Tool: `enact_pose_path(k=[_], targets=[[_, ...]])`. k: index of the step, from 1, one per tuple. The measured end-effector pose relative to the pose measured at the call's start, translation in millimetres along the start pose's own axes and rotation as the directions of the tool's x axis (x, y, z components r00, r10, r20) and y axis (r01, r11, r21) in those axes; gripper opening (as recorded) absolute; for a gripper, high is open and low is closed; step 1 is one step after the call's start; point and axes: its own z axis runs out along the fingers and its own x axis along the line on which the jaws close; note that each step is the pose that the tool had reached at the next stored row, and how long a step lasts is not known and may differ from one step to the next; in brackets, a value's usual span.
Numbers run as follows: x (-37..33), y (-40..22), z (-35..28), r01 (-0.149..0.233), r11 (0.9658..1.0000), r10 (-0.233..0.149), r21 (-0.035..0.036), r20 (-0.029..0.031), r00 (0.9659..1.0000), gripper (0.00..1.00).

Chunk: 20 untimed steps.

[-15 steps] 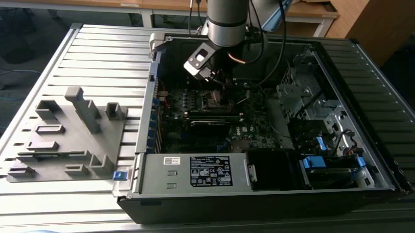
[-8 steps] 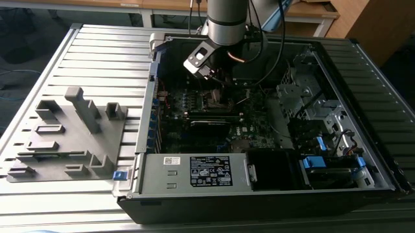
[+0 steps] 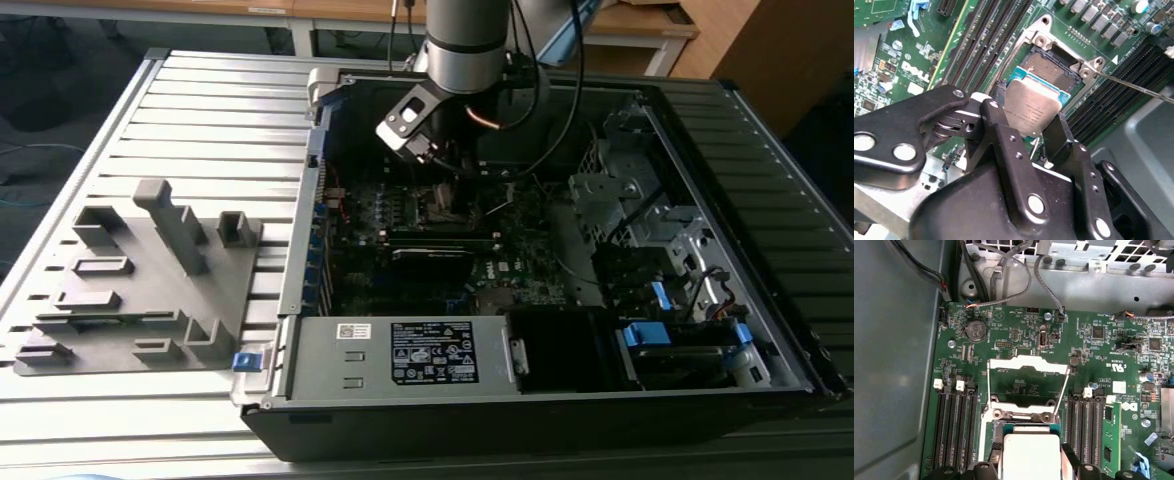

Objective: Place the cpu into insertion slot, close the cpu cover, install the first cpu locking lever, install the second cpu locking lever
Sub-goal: 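Place the cpu into insertion slot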

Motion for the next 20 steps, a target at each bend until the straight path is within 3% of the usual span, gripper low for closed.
enact_pose_path(k=[6,11,20], targets=[[1.7,-2.1,3.7,0.0,1.0,0.0,-0.0005,-0.0063,1.0,0.54],[2.0,-3.9,11.3,0.0,1.0,0.0,-0.0005,-0.0074,1.0,0.54],[2.2,-6.5,13.9,-0.005,1.0,0.005,-0.0005,-0.009,0.9999,0.54]])
